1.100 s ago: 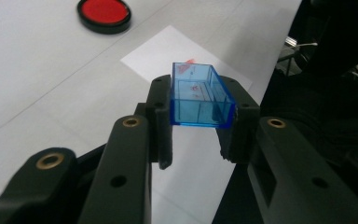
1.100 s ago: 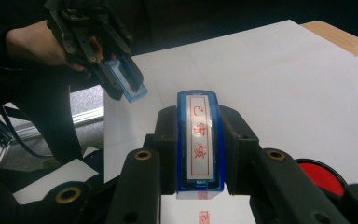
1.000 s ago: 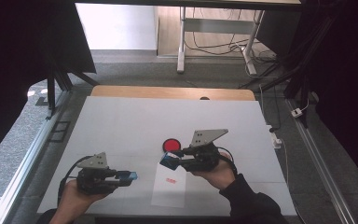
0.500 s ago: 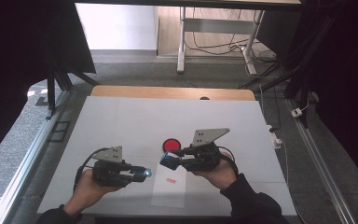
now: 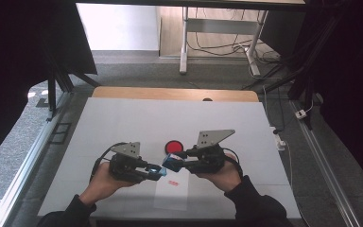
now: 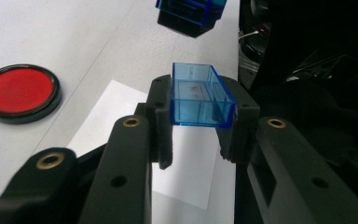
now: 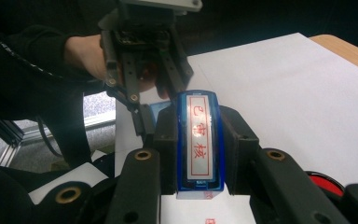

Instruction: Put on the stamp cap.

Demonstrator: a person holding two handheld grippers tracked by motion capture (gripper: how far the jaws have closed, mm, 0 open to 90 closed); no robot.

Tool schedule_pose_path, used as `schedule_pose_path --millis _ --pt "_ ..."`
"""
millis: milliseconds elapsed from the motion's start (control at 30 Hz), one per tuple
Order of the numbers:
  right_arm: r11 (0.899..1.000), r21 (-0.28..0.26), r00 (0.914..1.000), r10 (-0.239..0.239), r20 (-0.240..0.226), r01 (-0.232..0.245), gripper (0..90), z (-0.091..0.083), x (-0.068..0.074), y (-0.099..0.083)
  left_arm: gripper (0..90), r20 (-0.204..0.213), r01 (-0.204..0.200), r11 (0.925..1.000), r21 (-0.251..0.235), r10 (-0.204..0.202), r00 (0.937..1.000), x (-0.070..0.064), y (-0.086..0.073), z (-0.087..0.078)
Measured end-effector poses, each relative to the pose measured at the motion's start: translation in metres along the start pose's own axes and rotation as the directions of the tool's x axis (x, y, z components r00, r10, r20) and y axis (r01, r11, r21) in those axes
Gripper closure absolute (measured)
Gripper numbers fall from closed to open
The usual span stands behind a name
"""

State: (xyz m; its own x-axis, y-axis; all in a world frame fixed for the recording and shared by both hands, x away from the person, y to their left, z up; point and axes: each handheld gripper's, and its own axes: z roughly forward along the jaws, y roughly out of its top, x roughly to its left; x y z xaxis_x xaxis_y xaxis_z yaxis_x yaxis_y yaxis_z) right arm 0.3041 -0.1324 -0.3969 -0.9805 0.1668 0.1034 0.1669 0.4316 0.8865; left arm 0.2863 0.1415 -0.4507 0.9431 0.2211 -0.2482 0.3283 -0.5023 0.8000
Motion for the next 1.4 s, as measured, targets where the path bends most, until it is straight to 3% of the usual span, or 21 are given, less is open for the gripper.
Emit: schedule_pose_path --millis 267,567,1100,1400 --pt "1.000 -0.002 0.9998 -0.013 -0.017 0.013 71.5 -0.001 0.001 0.001 68.6 0.073 -0.030 0.9995 -0.010 0.030 0.9968 0.009 0.006 0.008" --pt "1.000 -0.003 0.9980 -0.030 -0.056 0.030 71.5 0.000 0.003 0.002 68.7 0.143 -0.083 0.9966 -0.004 0.082 0.9863 0.010 0.010 0.014" --pt "0.999 0.008 0.9934 -0.036 -0.108 0.037 71.5 0.006 0.008 0.000 68.8 0.179 -0.121 0.9922 -0.029 0.125 0.9760 0.010 0.009 0.016" --pt "1.000 -0.026 0.9918 -0.020 -0.126 0.017 71.6 0.006 0.008 0.001 69.1 0.189 -0.139 0.9864 -0.088 0.153 0.9701 0.009 0.009 0.012"
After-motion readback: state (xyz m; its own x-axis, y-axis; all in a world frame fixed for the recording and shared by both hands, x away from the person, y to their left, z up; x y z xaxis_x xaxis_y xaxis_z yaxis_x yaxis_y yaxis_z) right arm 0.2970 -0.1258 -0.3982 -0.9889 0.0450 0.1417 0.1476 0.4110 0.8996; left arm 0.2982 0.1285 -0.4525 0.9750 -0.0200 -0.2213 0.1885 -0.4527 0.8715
